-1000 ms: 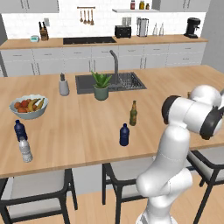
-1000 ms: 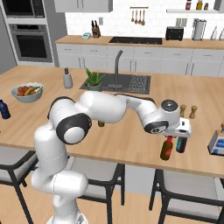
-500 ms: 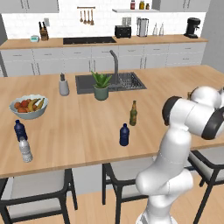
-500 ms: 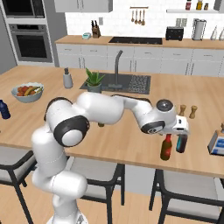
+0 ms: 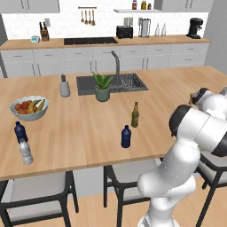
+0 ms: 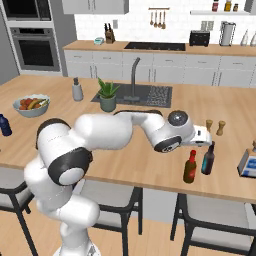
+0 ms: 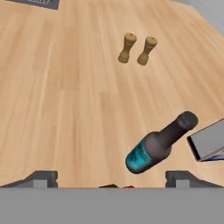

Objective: Move the plastic bottles in the middle to the plastics group, and the glass bottles in the middle to the glass group.

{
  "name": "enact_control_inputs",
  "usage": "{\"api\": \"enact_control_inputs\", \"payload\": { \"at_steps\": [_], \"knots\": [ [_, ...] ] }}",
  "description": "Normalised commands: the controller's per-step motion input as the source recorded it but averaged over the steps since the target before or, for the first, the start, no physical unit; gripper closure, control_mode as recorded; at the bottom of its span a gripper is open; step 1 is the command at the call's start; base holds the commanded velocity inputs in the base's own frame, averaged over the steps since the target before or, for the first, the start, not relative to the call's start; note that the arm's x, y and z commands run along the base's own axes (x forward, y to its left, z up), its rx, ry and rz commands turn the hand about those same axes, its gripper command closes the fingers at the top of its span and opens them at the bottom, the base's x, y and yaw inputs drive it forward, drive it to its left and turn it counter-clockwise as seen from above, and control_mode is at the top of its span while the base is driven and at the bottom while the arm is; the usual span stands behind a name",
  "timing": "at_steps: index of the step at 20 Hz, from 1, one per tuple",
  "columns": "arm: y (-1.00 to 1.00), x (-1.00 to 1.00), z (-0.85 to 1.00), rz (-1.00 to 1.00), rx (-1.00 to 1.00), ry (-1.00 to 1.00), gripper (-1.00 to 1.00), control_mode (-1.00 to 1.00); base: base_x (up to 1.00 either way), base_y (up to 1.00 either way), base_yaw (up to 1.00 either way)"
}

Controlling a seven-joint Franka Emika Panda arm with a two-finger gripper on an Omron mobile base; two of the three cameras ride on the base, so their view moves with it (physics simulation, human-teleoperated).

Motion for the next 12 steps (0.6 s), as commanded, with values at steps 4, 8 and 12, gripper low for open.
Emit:
{"api": "enact_control_inputs", "payload": {
  "at_steps": [4, 8, 12],
  "knots": [
    [0.56, -0.16, 0.35, 0.04, -0.06, -0.16, -1.0, -1.0, 0.0, 0.0, 0.0],
    [0.8, -0.21, 0.27, 0.11, -0.16, -0.11, -1.0, -1.0, 0.0, 0.0, 0.0],
    [0.94, -0.1, 0.18, 0.04, -0.17, -0.06, -1.0, -1.0, 0.0, 0.0, 0.0]
  ]
}}
